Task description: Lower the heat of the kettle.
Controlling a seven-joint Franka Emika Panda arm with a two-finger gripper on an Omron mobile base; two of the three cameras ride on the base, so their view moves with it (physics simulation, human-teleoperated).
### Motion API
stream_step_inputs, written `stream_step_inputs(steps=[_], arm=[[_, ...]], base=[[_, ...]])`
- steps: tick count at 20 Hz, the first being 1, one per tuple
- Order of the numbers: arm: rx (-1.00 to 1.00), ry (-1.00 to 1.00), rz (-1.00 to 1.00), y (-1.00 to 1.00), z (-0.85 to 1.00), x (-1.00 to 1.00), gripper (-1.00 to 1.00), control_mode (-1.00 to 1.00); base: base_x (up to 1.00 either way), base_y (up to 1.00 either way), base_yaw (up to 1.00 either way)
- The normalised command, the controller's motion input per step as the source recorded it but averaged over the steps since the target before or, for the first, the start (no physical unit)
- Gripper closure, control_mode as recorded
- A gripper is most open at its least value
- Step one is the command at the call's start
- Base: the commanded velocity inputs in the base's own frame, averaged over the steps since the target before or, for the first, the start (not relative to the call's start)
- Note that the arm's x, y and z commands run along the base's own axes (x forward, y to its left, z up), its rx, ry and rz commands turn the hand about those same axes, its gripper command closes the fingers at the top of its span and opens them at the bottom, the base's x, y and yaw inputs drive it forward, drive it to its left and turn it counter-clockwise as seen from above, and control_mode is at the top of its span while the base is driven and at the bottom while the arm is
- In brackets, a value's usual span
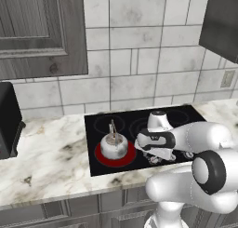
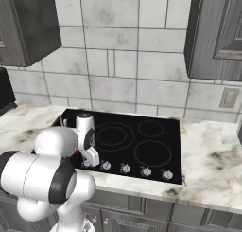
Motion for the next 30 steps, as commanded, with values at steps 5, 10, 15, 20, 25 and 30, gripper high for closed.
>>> stream_step_inputs(steps=[5,10,15,20,25,30], arm=[[0.0,-0.01,0.0,0.06,-0.34,-0.1,1.0,-1.0],[0.0,-0.08,-0.04,0.02,-0.28,-0.17,1.0,-1.0],[0.0,-0.14,-0.12,0.0,-0.22,-0.29,1.0,-1.0],[0.0,-0.05,-0.14,0.0,-0.19,-0.21,1.0,-1.0],[0.01,-0.01,-0.17,0.01,-0.22,-0.19,1.0,-1.0],[0.0,0.0,-0.25,0.13,-0.24,-0.19,1.0,-1.0]], base=[[0.0,0.0,0.0],[0.0,0.0,0.0],[0.0,0.0,0.0],[0.0,0.0,0.0],[0.0,0.0,0.0],[0.0,0.0,0.0]])
